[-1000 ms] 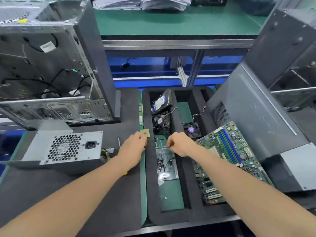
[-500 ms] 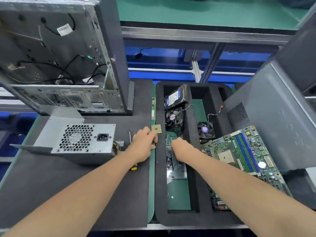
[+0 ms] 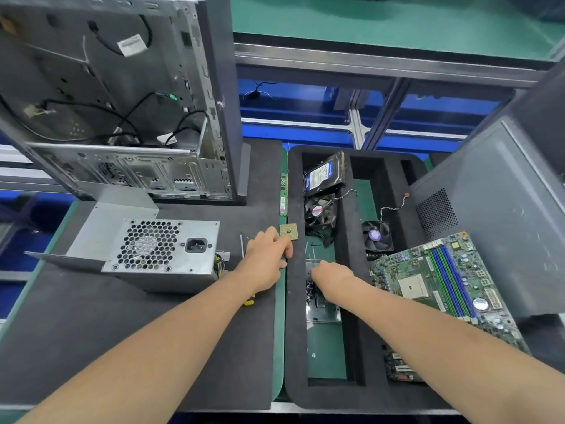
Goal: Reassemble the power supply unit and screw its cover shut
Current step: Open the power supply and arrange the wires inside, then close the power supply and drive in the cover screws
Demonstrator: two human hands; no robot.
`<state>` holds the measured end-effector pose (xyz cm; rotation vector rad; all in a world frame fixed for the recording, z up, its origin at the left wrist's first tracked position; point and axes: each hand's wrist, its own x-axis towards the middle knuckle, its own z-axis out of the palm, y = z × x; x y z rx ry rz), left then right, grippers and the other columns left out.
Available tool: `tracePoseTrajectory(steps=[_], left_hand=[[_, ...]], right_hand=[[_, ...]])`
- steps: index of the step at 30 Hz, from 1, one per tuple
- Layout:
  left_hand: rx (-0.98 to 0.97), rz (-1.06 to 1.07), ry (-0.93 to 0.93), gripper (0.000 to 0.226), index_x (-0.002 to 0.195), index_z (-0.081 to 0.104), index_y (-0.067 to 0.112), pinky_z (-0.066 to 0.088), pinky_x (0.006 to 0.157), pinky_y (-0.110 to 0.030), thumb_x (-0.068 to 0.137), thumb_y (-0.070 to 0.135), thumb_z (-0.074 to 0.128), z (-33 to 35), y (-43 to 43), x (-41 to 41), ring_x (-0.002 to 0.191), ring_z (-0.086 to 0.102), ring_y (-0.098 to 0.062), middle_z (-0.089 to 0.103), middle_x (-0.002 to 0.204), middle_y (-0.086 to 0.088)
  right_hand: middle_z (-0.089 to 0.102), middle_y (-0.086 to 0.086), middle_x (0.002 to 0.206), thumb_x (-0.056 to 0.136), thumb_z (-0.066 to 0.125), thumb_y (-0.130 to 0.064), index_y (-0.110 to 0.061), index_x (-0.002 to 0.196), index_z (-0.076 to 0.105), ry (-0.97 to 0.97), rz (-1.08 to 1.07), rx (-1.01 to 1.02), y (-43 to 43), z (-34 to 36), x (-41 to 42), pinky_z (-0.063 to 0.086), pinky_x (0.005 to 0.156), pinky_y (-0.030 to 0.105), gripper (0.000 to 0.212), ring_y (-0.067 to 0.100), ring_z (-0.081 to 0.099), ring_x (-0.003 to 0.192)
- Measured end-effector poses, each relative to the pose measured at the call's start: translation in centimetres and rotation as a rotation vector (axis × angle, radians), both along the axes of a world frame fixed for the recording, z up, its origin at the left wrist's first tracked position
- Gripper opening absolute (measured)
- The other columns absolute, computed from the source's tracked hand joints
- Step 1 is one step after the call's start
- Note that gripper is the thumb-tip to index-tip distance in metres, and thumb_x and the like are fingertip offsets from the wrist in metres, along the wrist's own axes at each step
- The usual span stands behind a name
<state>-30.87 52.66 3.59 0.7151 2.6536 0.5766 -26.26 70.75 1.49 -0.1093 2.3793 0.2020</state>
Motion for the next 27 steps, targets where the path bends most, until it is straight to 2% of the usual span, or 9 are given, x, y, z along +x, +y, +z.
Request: tracePoseTrajectory(steps=[4,7,9,11,12,15,19,22,27], left_hand=[[0.004,0.000,0.002,0.031,0.096,0.044,0.034,0.035,0.086,-0.036,0.095,0.009,0.063,-0.1,0.0,0.0,0.103,0.039,-0.022,0.036,0.107,0.006],[0.004,0.000,0.007,0.031,0.096,0.044,0.033,0.036,0.087,-0.037,0.096,0.009,0.063,-0.2,-0.1,0.0,0.102,0.038,-0.021,0.035,0.106,0.006],[0.006,-0.001,0.012,0.030,0.096,0.045,0.033,0.034,0.087,-0.036,0.096,0.009,0.062,-0.2,0.0,0.1,0.102,0.038,-0.021,0.035,0.106,0.006],[0.007,-0.002,0.015,0.030,0.096,0.045,0.033,0.035,0.089,-0.037,0.096,0.008,0.062,-0.1,0.0,0.1,0.101,0.037,-0.020,0.036,0.107,0.006],[0.007,-0.001,0.013,0.030,0.096,0.045,0.033,0.035,0.089,-0.037,0.096,0.008,0.061,-0.1,0.0,0.1,0.101,0.036,-0.020,0.036,0.107,0.006],[0.008,0.004,0.007,0.030,0.096,0.045,0.033,0.036,0.091,-0.038,0.096,0.008,0.061,0.0,0.0,0.1,0.102,0.037,-0.021,0.036,0.107,0.006],[0.005,0.005,0.017,0.030,0.096,0.045,0.033,0.036,0.090,-0.038,0.096,0.008,0.062,0.1,0.0,0.2,0.103,0.037,-0.020,0.036,0.107,0.006],[0.007,0.003,0.014,0.030,0.095,0.045,0.033,0.034,0.089,-0.037,0.096,0.008,0.062,0.2,0.0,0.2,0.102,0.037,-0.021,0.036,0.105,0.006],[0.005,-0.004,0.024,0.030,0.095,0.045,0.033,0.028,0.083,-0.035,0.095,0.008,0.062,0.1,0.0,0.2,0.100,0.036,-0.019,0.036,0.106,0.006]], right_hand=[[0.058,0.013,0.140,0.096,0.060,0.006,-0.005,0.138,0.058,-0.043,0.022,0.017,-0.2,0.3,0.3,0.054,0.095,0.044,0.043,0.037,0.061,0.128],[0.058,0.014,0.135,0.096,0.062,0.003,-0.002,0.135,0.059,-0.068,-0.008,-0.016,-0.2,0.9,0.1,0.054,0.095,0.043,0.039,0.037,0.062,0.124],[0.059,0.013,0.116,0.095,0.065,0.000,-0.003,0.123,0.063,-0.057,-0.070,-0.054,-0.3,1.8,-0.4,0.054,0.082,0.035,0.028,0.033,0.067,0.102],[0.057,0.007,0.090,0.092,0.069,-0.003,-0.007,0.103,0.062,-0.012,-0.132,-0.096,-0.2,2.6,-0.9,0.050,0.072,0.030,0.014,0.026,0.062,0.076],[0.059,0.006,0.085,0.089,0.072,-0.005,-0.009,0.097,0.060,0.007,-0.172,-0.132,-0.2,3.1,-1.0,0.051,0.070,0.030,0.015,0.026,0.062,0.073],[0.075,0.012,0.096,0.080,0.076,-0.008,-0.008,0.093,0.066,0.001,-0.272,-0.222,0.0,4.1,-1.1,0.064,0.073,0.037,0.016,0.028,0.076,0.081],[0.073,0.012,0.088,0.081,0.075,-0.005,-0.012,0.079,0.059,0.056,-0.466,-0.427,0.4,4.7,-0.8,0.066,0.071,0.046,0.017,0.031,0.078,0.070],[0.075,0.018,0.094,0.082,0.075,0.001,-0.011,0.080,0.059,0.064,-0.594,-0.513,0.8,5.0,-0.4,0.066,0.074,0.047,0.020,0.032,0.079,0.073],[0.076,0.016,0.074,0.077,0.072,0.003,-0.012,0.074,0.060,0.066,-0.667,-0.560,0.8,4.8,0.2,0.066,0.078,0.047,0.019,0.031,0.079,0.069]])
